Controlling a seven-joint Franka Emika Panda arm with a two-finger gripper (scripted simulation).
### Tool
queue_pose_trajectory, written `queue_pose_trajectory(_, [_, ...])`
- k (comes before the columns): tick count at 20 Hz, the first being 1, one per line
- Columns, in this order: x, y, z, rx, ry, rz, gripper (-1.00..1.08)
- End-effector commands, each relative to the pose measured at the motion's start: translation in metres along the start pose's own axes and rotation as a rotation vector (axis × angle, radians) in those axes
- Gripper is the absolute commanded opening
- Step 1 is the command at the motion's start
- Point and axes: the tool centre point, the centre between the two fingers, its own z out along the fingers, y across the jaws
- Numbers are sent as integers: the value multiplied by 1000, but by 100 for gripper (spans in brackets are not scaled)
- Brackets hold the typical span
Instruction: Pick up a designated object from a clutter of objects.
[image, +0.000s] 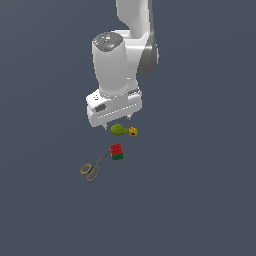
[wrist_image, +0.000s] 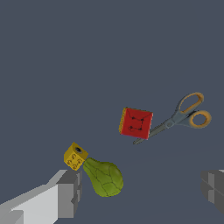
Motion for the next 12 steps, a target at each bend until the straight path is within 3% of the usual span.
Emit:
queue_pose_trajectory(1, [-6, -2, 13, -1, 0, -62, 100])
queue_pose_trajectory(12, [-38, -15, 64, -3, -3, -330, 100])
